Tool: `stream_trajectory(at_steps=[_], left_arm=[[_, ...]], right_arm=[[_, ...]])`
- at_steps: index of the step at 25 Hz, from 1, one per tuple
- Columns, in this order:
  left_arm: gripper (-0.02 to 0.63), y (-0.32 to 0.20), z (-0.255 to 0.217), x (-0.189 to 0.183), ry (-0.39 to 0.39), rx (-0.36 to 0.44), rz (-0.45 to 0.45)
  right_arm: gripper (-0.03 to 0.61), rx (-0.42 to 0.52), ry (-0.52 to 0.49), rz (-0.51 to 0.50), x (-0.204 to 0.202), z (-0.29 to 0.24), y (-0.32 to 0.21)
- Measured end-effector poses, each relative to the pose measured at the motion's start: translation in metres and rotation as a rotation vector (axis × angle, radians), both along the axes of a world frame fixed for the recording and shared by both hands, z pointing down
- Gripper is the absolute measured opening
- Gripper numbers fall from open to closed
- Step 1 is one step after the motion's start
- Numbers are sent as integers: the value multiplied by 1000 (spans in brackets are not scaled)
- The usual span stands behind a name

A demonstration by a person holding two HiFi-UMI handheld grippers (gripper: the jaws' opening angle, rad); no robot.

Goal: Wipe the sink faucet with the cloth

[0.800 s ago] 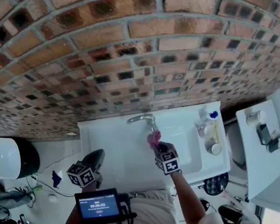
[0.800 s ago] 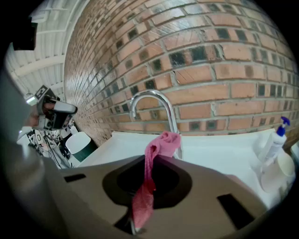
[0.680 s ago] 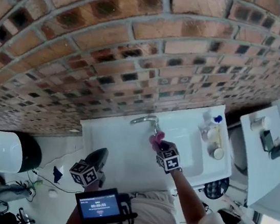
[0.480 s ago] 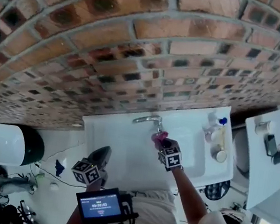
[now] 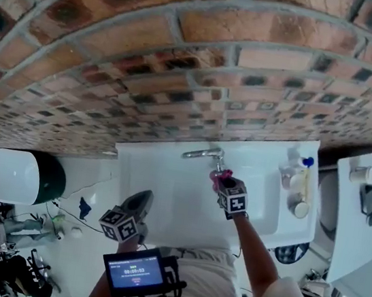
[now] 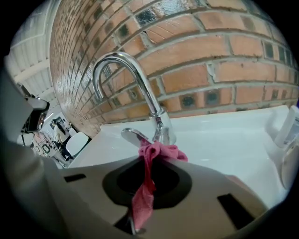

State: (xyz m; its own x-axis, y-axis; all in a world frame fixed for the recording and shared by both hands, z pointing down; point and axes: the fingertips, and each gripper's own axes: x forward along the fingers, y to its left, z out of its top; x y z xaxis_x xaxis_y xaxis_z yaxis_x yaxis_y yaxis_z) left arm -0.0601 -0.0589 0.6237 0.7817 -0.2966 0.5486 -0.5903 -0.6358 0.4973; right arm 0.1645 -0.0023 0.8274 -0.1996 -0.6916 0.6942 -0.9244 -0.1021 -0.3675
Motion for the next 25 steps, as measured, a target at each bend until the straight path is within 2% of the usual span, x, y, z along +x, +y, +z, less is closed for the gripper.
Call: stream_trajectory(at_steps=[10,17,22,25], left_arm=[[0,4,8,-6,-38,-7,-22],[0,5,2,3,-18,-2,-12],[0,9,1,7,-10,-3,-4],[0,9,2,7,-1,-3,-5]], right_arm=[[44,-38,-4,-56,6,22,0],[44,-92,-3,-65,13,46,-5],[44,-160,29,-8,38,62,-6],[44,-106,37,82,59,47,-7]])
